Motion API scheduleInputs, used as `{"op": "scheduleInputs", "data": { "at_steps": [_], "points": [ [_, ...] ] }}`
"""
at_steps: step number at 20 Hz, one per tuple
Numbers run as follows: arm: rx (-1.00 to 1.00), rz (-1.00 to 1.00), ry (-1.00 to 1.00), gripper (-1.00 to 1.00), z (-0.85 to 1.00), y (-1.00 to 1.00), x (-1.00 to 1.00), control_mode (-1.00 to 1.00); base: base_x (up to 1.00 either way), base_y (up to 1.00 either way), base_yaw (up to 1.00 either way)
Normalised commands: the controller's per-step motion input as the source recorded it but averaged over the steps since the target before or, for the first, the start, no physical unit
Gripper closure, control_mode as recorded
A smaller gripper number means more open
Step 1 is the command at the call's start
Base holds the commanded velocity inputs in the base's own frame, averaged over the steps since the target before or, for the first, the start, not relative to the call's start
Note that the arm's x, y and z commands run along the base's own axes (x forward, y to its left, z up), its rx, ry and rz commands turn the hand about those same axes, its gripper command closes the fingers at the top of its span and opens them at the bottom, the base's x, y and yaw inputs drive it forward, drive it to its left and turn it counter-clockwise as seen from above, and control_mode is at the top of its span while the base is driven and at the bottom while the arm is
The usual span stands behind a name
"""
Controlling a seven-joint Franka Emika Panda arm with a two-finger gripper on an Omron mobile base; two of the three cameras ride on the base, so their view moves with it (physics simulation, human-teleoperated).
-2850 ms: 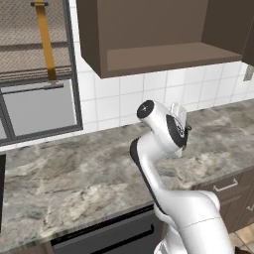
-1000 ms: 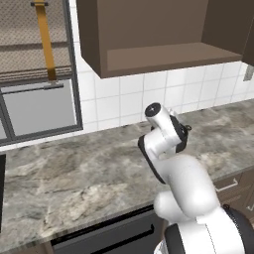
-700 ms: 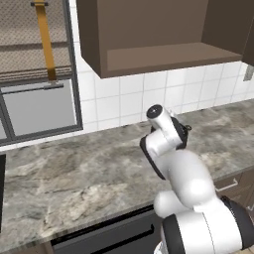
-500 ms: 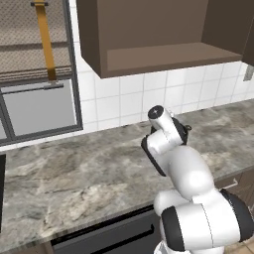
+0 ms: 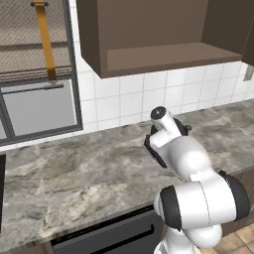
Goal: Pick the kettle from the cabinet and place it on a stove burner. Then pick the pot from the counter and place it on another stove burner. Finally, turn both burners on.
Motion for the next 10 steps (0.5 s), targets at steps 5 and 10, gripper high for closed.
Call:
{"op": "scheduleInputs", "data": {
  "at_steps": [5,10],
  "points": [
    [0.03,-0.07,-0.05,-1.0,-0.25,0.0,0.29,-1.0,0.0,0.0,0.0],
    [0.02,-0.07,-0.05,-1.0,-0.28,0.0,0.27,-1.0,0.0,0.0,0.0]
  ]
}}
